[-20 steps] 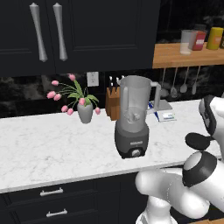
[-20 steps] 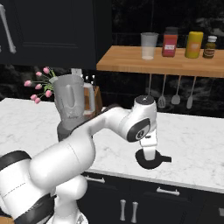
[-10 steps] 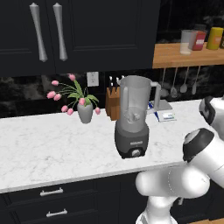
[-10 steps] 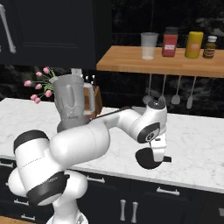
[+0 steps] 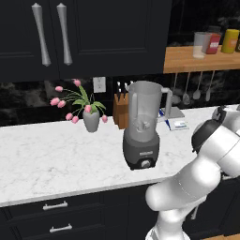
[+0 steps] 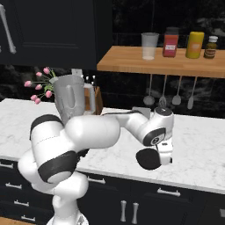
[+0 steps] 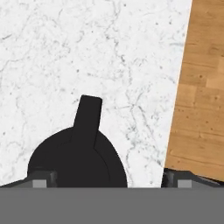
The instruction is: Close the lid blender by securely placing the lid on top.
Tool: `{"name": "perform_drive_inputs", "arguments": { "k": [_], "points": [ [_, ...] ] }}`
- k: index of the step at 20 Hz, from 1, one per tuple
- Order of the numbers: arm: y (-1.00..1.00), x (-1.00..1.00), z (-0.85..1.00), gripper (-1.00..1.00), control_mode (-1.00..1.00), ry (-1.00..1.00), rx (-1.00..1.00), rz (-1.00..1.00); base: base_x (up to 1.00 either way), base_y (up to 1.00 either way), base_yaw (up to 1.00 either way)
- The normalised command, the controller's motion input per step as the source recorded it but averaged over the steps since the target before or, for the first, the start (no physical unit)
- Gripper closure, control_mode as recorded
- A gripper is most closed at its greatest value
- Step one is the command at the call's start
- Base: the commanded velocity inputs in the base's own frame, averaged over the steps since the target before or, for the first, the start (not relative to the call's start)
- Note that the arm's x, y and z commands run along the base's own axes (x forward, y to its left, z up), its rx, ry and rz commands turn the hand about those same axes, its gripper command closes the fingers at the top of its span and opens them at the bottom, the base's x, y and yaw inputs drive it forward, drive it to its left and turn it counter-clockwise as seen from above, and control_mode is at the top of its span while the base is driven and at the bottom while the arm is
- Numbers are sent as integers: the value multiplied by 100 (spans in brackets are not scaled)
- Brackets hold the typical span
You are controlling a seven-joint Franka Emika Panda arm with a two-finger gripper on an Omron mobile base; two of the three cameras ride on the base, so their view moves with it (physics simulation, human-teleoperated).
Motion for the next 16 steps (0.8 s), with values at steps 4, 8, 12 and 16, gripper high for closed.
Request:
{"name": "perform_drive_inputs", "arguments": {
  "k": [4,8,12,16],
  "points": [
    [-9,18,-28,-100,-100,1,0,0,0,0,0],
    [0,18,-27,-100,-100,0,0,0,0,0,0],
    [0,20,-22,-100,-100,0,0,0,0,0,0],
    [-18,13,-22,-100,-100,0,1,0,0,0,0]
  ]
}}
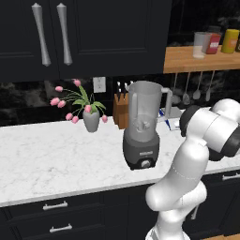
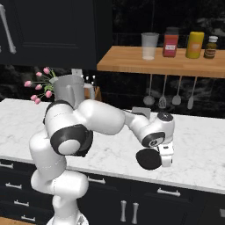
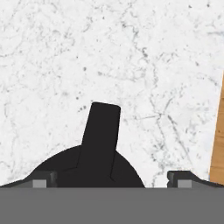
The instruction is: Close the lid blender by securely placing the lid on top.
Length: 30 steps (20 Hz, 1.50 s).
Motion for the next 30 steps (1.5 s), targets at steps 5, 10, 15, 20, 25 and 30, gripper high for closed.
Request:
{"name": "perform_drive_inputs", "arguments": {
  "k": [5,10,15,20,25,30],
  "points": [
    [-14,13,-22,-100,-100,1,0,0,0,0,0],
    [-1,17,-22,-100,-100,1,0,0,0,0,0],
    [-7,18,-19,-100,-100,2,0,0,0,0,0],
    [-6,18,-21,-100,-100,2,0,0,0,0,0],
    [-4,16,-24,-100,-100,5,0,0,0,0,0],
    [0,8,-24,100,-100,4,0,0,0,0,0]
  ]
}}
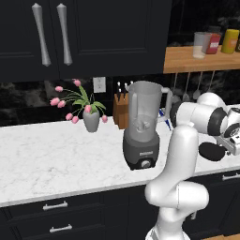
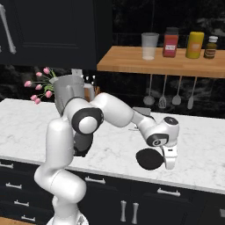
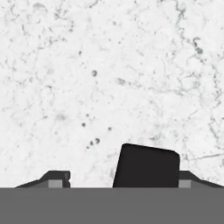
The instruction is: Close the lid blender by securely placing the lid on top.
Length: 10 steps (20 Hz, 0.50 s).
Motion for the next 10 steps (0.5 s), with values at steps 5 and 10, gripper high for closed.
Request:
{"name": "perform_drive_inputs", "arguments": {
  "k": [5,10],
  "points": [
    [0,0,-3,100,-100,0,0,0,0,0,0],
    [0,0,0,100,-100,0,0,0,0,0,0]
  ]
}}
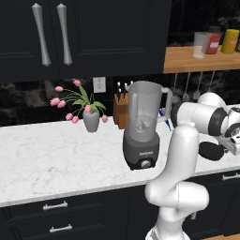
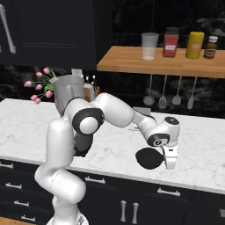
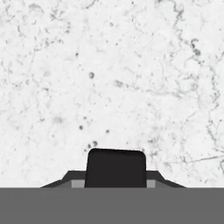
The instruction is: Close the lid blender by securely placing the lid on top.
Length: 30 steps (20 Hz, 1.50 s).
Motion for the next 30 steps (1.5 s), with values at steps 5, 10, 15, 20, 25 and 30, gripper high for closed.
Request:
{"name": "perform_drive_inputs", "arguments": {
  "k": [5,10,15,20,25,30],
  "points": [
    [14,-1,4,100,-100,0,0,0,0,0,0],
    [31,-3,52,100,-100,0,0,-1,0,0,0],
    [33,-28,85,100,-100,0,0,-6,0,0,0],
    [19,-36,88,100,-100,0,4,-16,0,0,0],
    [21,-35,86,100,-100,0,9,-21,0,0,0],
    [30,-33,86,100,-100,0,10,-21,0,0,0]
  ]
}}
